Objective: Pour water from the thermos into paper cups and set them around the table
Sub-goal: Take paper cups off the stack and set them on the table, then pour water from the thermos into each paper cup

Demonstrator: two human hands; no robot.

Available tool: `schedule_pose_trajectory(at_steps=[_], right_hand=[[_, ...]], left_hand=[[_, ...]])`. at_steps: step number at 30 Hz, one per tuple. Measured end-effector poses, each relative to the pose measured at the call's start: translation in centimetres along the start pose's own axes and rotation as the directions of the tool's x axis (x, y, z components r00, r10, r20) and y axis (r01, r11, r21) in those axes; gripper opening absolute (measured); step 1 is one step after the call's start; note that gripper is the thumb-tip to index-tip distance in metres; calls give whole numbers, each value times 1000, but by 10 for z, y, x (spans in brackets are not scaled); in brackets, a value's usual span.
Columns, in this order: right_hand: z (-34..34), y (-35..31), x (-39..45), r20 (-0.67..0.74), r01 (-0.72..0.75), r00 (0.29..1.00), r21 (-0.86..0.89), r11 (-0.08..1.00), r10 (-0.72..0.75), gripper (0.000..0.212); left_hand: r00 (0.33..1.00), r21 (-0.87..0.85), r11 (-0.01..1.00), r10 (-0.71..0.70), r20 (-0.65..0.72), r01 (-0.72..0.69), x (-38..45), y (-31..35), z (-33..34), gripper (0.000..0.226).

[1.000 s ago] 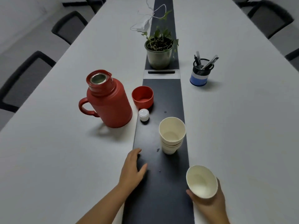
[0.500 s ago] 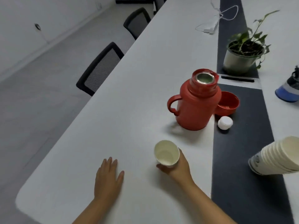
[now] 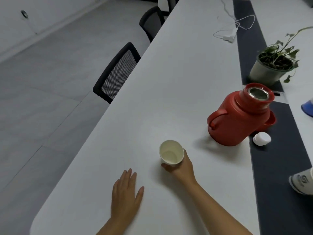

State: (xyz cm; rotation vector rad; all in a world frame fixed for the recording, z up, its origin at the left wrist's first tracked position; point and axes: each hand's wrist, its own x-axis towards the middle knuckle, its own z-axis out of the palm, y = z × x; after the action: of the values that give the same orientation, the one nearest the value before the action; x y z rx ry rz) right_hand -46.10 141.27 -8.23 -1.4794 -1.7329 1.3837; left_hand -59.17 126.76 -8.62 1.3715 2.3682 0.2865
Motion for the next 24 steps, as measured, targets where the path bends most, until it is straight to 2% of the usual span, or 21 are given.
schedule_pose_trajectory(at_steps=[3,6,7,12,16,19,21,23,24], right_hand=[[19,-13,7,73,38,997,-25,999,-36,64],[46,-26,13,148,66,987,-43,997,-59,63],[55,-30,15,172,78,983,-52,996,-68,63],[90,-40,25,217,130,970,-72,989,-112,58],[91,-35,26,231,135,966,-63,989,-117,60],[73,-28,18,302,156,944,-65,986,-130,84],[50,-21,12,188,193,966,-65,979,-178,83],[19,-18,7,-89,204,975,-34,978,-206,69],[1,-19,9,-249,191,950,-6,982,-187,65]], left_hand=[[992,-59,995,-82,-100,76,11,-23,-9,96],[977,6,981,-194,-87,196,17,-49,-18,125],[972,17,976,-217,-90,219,18,-55,-21,127],[972,121,966,-233,28,228,17,-57,-31,86],[976,140,968,-216,36,209,18,-61,-28,83],[977,101,972,-213,5,211,17,-60,-26,85],[978,77,975,-206,-10,206,18,-57,-24,92],[976,38,975,-218,-24,219,18,-53,-19,111],[973,31,973,-230,-19,230,17,-53,-13,118]])
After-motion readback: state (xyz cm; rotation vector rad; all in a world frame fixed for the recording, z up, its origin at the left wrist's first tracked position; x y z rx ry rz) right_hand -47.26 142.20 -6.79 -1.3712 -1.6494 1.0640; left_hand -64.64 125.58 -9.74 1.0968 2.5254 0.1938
